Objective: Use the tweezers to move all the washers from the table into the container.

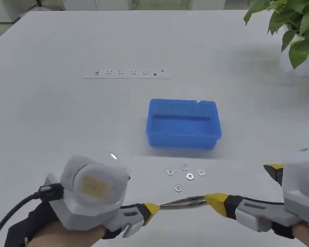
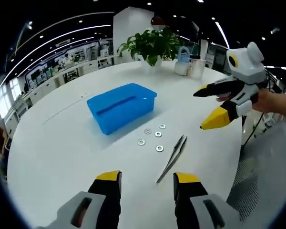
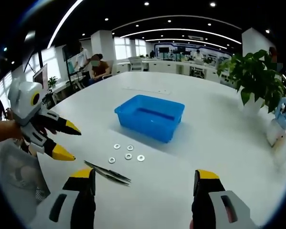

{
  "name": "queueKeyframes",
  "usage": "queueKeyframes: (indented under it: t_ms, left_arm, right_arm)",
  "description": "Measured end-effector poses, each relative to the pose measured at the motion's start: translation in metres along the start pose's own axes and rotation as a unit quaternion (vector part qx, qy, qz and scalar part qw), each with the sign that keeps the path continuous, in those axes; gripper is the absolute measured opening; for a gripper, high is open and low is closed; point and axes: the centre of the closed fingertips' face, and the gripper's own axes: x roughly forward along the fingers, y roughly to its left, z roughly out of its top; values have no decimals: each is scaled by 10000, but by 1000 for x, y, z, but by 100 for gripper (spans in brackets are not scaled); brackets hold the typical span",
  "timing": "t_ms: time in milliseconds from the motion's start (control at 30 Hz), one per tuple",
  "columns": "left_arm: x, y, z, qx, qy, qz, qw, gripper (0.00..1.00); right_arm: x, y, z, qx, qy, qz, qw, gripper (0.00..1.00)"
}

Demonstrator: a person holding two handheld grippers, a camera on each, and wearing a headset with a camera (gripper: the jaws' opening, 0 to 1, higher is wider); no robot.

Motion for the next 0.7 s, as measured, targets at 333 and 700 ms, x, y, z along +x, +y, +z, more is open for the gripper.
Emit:
queueKeyframes:
  t_ms: [333,700]
  left_arm:
    - [22,-16,-16,846,462,-527,9939,11]
    - [28,-24,-23,1415,614,-812,9847,2]
  right_arm:
    - [-1,21,-2,2,-3,334,9994,52]
    - [5,49,-8,-201,148,802,9965,32]
